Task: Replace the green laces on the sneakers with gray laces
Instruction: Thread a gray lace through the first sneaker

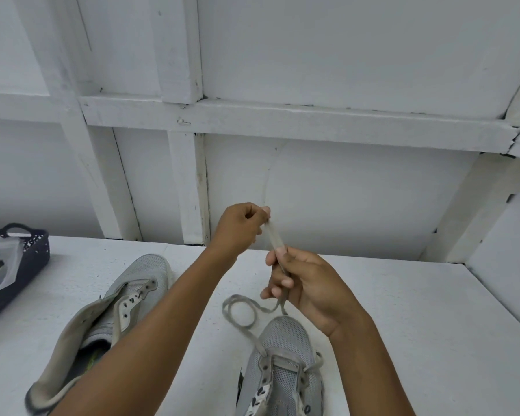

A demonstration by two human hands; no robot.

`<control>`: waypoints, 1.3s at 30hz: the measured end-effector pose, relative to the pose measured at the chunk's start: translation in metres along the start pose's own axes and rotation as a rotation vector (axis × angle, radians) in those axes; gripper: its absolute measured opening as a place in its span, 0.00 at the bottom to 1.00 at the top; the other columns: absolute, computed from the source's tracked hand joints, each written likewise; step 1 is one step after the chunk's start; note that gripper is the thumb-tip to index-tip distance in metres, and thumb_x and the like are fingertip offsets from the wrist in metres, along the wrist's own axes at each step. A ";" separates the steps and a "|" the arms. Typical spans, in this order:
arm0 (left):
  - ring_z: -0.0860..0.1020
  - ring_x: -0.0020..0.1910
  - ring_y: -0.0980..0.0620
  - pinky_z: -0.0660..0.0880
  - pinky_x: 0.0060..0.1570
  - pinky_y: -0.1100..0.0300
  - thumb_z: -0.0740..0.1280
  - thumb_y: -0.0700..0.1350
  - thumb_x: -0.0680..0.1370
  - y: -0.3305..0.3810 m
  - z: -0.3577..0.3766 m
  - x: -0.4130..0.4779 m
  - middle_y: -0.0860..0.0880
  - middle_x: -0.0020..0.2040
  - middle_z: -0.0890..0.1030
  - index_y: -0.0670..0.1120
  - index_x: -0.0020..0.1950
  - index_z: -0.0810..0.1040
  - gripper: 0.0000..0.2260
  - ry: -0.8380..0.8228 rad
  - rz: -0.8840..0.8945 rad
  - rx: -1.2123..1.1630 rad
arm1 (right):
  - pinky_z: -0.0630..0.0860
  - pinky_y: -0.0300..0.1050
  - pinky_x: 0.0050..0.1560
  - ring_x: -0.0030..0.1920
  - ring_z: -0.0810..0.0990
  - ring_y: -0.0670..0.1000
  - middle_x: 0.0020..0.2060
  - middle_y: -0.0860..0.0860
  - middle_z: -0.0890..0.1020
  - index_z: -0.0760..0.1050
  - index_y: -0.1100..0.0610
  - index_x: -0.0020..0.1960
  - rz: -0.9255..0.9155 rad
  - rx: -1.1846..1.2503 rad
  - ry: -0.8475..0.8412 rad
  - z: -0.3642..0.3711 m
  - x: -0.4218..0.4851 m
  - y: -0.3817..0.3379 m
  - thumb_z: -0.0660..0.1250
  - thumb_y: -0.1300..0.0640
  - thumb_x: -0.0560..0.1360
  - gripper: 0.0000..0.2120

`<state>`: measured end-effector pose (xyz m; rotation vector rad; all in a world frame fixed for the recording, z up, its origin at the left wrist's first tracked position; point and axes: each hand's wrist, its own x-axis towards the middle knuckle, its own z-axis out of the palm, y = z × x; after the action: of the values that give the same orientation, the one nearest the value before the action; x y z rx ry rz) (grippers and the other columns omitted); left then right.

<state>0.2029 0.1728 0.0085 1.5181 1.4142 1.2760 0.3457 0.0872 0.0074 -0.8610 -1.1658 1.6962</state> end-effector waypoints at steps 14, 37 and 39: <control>0.75 0.60 0.62 0.69 0.58 0.70 0.64 0.43 0.82 -0.017 -0.014 -0.024 0.57 0.61 0.79 0.50 0.62 0.80 0.10 -0.575 0.435 0.402 | 0.69 0.42 0.27 0.23 0.63 0.47 0.23 0.48 0.61 0.71 0.59 0.41 0.169 0.155 0.074 -0.017 0.007 0.006 0.55 0.57 0.84 0.14; 0.81 0.52 0.48 0.76 0.58 0.51 0.67 0.45 0.79 -0.074 0.016 -0.017 0.49 0.48 0.85 0.48 0.49 0.84 0.06 -0.373 -0.039 0.377 | 0.71 0.43 0.27 0.23 0.65 0.48 0.23 0.49 0.63 0.71 0.60 0.42 0.144 0.247 -0.013 -0.013 0.000 -0.007 0.54 0.57 0.83 0.14; 0.78 0.59 0.49 0.73 0.61 0.55 0.67 0.44 0.80 -0.070 0.016 -0.020 0.48 0.57 0.81 0.48 0.56 0.81 0.06 -0.416 0.044 0.451 | 0.69 0.42 0.27 0.23 0.64 0.48 0.23 0.49 0.63 0.71 0.60 0.42 0.158 0.234 -0.019 -0.014 0.001 -0.005 0.54 0.57 0.83 0.14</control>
<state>0.1987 0.1668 -0.0662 1.9815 1.4462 0.6253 0.3593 0.0932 0.0074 -0.8088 -0.9076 1.9287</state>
